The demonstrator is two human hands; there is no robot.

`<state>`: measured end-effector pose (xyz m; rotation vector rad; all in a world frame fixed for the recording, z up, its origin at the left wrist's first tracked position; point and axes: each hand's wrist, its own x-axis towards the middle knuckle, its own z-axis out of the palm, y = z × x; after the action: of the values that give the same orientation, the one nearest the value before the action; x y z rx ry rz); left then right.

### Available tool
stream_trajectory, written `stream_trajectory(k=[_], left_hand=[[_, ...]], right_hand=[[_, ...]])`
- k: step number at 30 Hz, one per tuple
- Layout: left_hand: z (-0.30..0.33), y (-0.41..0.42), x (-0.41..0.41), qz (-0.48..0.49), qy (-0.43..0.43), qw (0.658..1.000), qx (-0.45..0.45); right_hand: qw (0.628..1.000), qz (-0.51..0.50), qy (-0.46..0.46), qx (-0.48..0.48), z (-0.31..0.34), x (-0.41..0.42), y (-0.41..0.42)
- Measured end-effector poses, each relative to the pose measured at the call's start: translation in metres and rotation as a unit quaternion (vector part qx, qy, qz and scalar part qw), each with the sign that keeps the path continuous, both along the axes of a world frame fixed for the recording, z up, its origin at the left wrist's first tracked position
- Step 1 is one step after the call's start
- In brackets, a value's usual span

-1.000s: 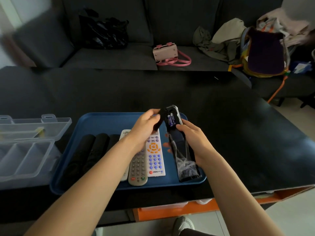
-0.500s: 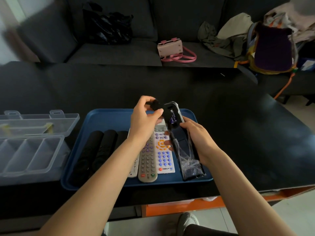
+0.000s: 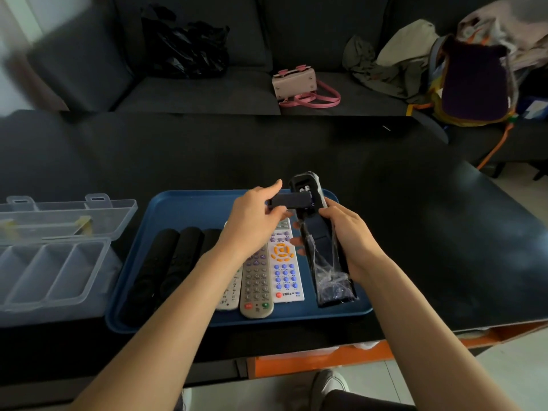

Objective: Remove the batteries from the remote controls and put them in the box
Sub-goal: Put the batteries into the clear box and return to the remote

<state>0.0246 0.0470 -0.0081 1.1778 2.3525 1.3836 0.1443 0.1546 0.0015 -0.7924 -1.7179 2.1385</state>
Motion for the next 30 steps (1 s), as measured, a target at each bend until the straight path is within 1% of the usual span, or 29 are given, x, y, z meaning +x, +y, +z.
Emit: stream_trajectory(k=[2,3,4,6,10,12,14,18,22,26,30], left_hand=[[0.002,0.0,0.001,-0.019,0.109,0.993,-0.038],[0.002,-0.001,0.002,-0.022,0.145,0.988,-0.047],[0.002,-0.001,0.003,-0.024,0.162,0.985,-0.045],[0.002,-0.002,0.006,-0.015,0.163,0.986,-0.017],[0.003,0.003,0.014,0.047,0.148,0.986,0.061],[0.004,0.005,0.017,0.071,0.136,0.985,0.076],[0.003,0.007,0.019,0.084,0.143,0.984,0.069],[-0.001,0.01,0.022,0.096,0.185,0.976,0.062],[-0.001,0.011,0.023,0.048,0.192,0.98,0.027],[-0.002,0.011,0.015,-0.013,0.175,0.985,-0.01],[-0.003,0.008,0.01,-0.018,0.182,0.983,-0.028]], right_hand=[[1.0,-0.007,0.005,-0.002,0.002,0.002,0.002],[1.0,-0.009,0.006,-0.002,0.002,0.002,0.002],[1.0,-0.009,0.006,0.002,0.002,0.002,0.002],[1.0,-0.004,0.004,0.014,0.001,0.001,0.0],[1.0,0.008,-0.002,0.021,0.0,-0.004,-0.007],[1.0,0.004,-0.006,0.029,-0.001,-0.006,-0.009],[0.999,-0.003,-0.007,0.036,-0.002,-0.007,-0.011],[0.999,-0.003,-0.008,0.051,-0.002,-0.007,-0.016],[0.999,-0.002,0.006,0.054,-0.001,-0.007,-0.019],[0.998,-0.006,0.003,0.06,0.0,-0.005,-0.017],[0.999,-0.001,0.0,0.052,0.001,-0.005,-0.018]])
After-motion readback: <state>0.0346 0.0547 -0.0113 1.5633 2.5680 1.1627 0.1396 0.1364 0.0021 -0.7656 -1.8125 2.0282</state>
